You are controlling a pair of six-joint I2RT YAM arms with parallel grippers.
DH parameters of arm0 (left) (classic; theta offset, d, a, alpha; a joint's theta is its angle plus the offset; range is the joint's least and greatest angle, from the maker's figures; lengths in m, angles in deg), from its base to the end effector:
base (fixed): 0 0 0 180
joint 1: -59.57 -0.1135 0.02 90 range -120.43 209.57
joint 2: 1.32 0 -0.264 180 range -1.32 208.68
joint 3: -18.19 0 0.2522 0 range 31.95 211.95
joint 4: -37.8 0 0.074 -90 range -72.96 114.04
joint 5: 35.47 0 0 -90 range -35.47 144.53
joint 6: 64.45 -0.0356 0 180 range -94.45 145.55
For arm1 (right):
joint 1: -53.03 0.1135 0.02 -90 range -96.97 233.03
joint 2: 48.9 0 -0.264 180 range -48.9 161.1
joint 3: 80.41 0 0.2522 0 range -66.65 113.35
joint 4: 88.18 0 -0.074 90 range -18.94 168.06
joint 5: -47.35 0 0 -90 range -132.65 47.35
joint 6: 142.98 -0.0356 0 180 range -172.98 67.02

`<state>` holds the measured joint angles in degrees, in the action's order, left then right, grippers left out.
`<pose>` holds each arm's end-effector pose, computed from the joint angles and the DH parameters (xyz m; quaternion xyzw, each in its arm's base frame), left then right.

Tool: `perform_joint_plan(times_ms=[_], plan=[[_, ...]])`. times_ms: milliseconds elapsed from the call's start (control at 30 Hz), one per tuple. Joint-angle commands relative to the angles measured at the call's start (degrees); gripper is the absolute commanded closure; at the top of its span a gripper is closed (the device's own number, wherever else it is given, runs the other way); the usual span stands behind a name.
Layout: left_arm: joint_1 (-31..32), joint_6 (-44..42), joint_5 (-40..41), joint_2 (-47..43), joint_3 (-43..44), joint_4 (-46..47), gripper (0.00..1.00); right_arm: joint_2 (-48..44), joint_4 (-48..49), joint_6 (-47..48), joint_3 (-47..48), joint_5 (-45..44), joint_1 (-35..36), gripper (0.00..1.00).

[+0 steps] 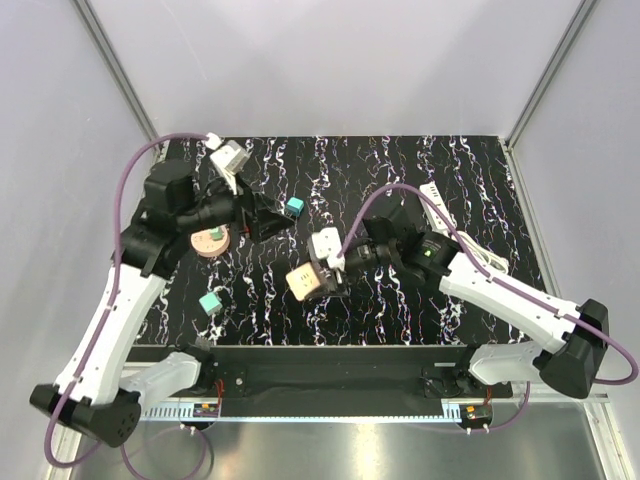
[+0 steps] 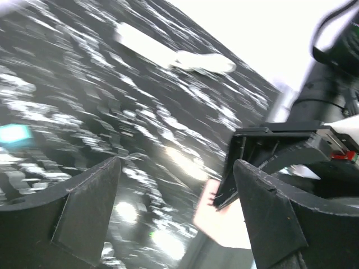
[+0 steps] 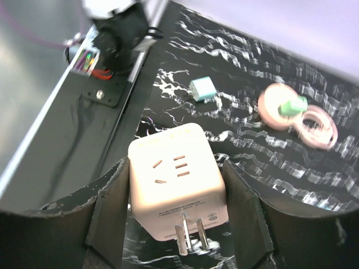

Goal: Insert the plug

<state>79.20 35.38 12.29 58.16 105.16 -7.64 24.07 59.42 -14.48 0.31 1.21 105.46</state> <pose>0.1852 -0.0915 0.4264 0.2756 0.7336 -0.4213 0.4565 0.1531 0.2395 0.3584 -0.6980 0.4039 0.3728 0.4590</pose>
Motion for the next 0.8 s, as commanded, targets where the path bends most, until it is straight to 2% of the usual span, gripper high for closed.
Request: perform_joint_plan(times_ms=[0, 100, 233, 333, 467, 567, 767], plan=[[-0.04, -4.46, 16.11, -5.25, 2.73, 1.18, 0.14, 1.03, 6.77, -16.41, 5.37, -8.07, 0.31, 1.00], [-0.56, -6.40, 19.39, -8.15, 2.03, 1.27, 0.14, 0.34, 6.24, -22.32, 7.22, -13.79, 0.05, 1.00], [-2.06, -4.91, 3.17, -7.81, 0.97, 0.48, 0.14, 0.24, 6.77, -31.26, 8.18, -13.10, -1.96, 1.00], [-2.15, -3.76, -3.26, -7.54, -1.57, 0.39, 0.15, 0.25, 7.99, -34.97, 8.10, -10.73, -4.16, 1.00], [-3.02, -3.58, -8.55, -8.77, -4.30, 0.22, 0.16, -0.90, 15.96, -46.99, 4.95, -6.33, -7.06, 1.00], [-3.29, -3.59, -11.28, -9.83, -4.74, 0.30, 0.14, -3.27, 21.52, -52.02, 1.52, -6.15, -8.03, 1.00], [-3.29, -0.07, -19.19, -7.89, -5.09, 2.76, 0.13, -4.15, 26.01, -55.72, 0.28, -4.57, -8.66, 1.00]])
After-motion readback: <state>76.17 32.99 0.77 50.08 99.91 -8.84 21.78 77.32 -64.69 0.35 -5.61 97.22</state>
